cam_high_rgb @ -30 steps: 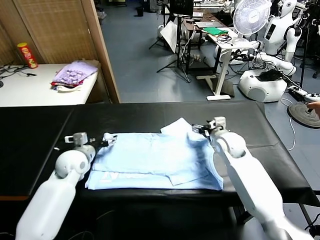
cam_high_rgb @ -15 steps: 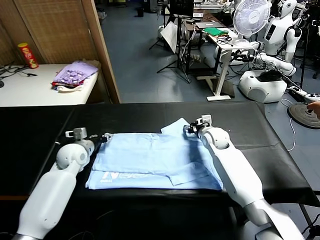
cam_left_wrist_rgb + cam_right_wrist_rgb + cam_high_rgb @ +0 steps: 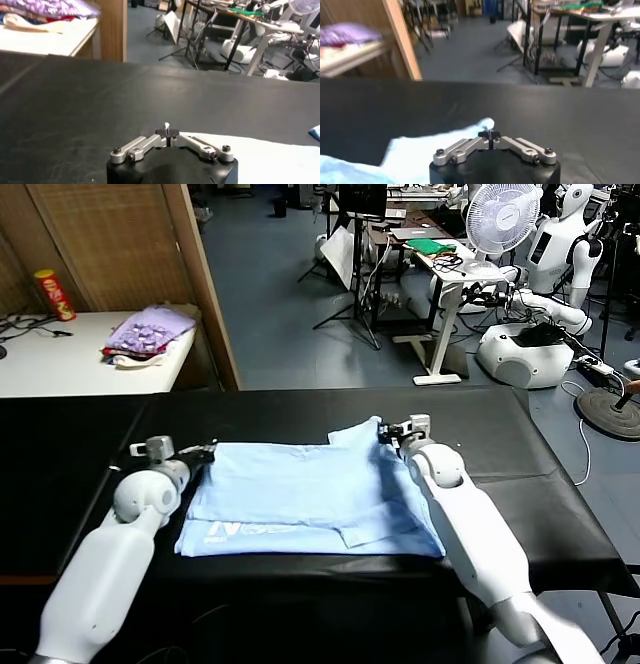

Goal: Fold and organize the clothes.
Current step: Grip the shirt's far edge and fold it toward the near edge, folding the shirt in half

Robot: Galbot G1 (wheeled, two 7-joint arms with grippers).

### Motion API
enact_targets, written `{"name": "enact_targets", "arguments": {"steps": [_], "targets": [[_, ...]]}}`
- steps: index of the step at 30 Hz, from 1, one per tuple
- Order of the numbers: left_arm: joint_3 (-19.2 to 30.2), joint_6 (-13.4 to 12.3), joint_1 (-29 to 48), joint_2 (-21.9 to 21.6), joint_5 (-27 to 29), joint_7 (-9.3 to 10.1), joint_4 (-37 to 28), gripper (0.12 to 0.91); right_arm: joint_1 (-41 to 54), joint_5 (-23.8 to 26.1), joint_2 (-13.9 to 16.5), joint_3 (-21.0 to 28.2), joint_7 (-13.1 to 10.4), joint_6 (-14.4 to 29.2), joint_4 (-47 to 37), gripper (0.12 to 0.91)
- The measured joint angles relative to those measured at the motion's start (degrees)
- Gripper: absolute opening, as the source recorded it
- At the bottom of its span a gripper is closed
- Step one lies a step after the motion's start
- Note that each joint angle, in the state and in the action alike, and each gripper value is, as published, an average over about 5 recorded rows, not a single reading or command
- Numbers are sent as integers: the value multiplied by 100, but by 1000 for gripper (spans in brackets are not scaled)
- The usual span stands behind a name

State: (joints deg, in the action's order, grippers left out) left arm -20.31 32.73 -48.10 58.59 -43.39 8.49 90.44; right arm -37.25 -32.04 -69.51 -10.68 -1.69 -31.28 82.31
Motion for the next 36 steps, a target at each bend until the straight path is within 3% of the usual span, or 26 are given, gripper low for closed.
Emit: {"name": "enact_targets", "arguments": {"steps": [6, 12, 19, 26, 28, 30, 36], "targets": [[-236, 16, -709, -255, -16, 60, 955, 126, -834, -183, 566, -229, -289, -550, 1396, 121], [-574, -17, -1550, -472, 219, 40, 1823, 126, -1589, -196, 918, -469, -416, -945, 2449, 121], [-1051, -82, -2582, -505, 607, -5, 2369, 126, -2342, -182, 1061, -786, -404, -1091, 3028, 121], [-1189, -65, -3217, -397, 995, -2, 2604, 128, -2842, -165, 1068, -970, -319, -1092, 3273, 124], [-1212, -28, -3320, -366, 1040, 15, 2661, 146, -2936, -167, 1082, -1025, -310, -1092, 3339, 167], [-1247, 17, -3402, -350, 1057, 17, 2718, 211, -3012, -167, 1105, -1104, -299, -1092, 3412, 243], [-1395, 65, -3446, -308, 1034, 22, 2838, 525, -2973, 51, 1063, -1299, -385, -984, 3431, 556]]}}
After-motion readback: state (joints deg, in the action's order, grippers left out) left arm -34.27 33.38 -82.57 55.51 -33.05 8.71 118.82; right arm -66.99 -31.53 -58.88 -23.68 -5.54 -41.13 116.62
